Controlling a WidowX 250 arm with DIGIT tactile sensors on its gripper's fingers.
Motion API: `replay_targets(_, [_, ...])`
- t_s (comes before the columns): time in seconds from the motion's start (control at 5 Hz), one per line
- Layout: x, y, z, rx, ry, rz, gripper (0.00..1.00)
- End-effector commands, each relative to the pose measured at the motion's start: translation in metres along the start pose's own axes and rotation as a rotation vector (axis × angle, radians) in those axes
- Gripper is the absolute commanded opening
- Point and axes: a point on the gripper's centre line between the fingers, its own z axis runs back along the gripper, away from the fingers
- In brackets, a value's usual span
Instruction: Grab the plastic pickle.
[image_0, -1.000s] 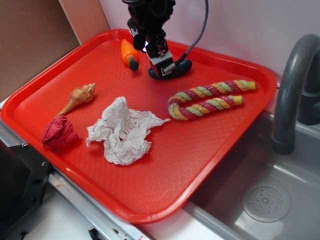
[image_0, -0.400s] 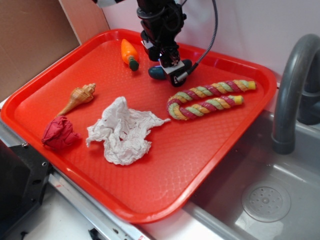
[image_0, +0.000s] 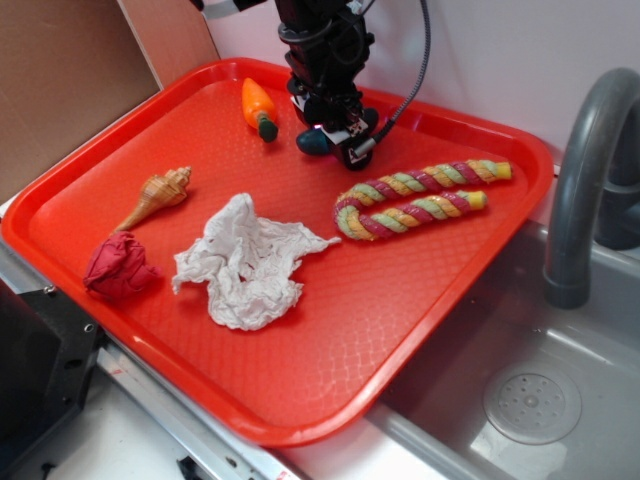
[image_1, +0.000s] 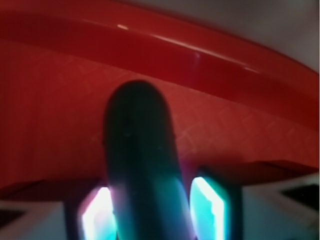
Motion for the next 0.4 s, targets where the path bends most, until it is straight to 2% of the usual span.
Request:
replay_targets(0.0, [-0.027, -0.014, 0.074, 0.088, 0.04, 0.057, 0.0])
replay_targets(0.2, [-0.052, -0.047, 0.128, 0.137, 0.074, 0.073, 0.0])
